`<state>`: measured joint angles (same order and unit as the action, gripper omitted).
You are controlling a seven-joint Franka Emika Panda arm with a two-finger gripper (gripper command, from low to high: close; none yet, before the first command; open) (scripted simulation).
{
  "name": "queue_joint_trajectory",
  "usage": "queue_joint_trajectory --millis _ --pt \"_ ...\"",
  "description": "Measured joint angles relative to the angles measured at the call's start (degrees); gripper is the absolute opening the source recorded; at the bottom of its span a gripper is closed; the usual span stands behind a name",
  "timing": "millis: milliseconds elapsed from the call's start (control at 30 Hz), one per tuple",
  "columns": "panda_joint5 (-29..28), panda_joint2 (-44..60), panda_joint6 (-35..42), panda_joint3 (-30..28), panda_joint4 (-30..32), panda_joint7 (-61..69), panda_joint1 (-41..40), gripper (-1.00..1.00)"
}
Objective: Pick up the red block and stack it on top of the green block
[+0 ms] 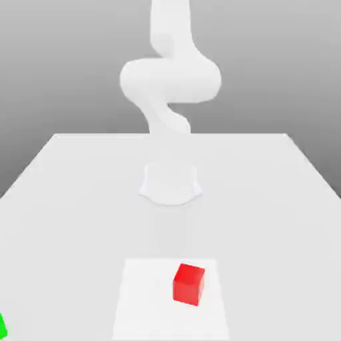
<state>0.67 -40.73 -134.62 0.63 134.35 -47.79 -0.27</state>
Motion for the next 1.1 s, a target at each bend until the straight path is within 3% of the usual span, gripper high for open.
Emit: queue_joint_trajectory --millis 367,667,867,900,1100 --pt "1.5 23.3 -12.9 3.8 11.6 -10.0 -1.1 0.00" --pt "-1.1 42.0 -23.4 5.5 20.7 -20.7 -0.8 0.00" --pt "-4.7 54.5 -33.5 2.9 20.0 -24.2 0.9 0.00" --pt "-4.9 55.9 -34.7 2.5 19.8 -24.3 1.3 -1.00" --pt "-5.3 56.7 -35.3 2.3 19.6 -24.6 1.4 -1.00"
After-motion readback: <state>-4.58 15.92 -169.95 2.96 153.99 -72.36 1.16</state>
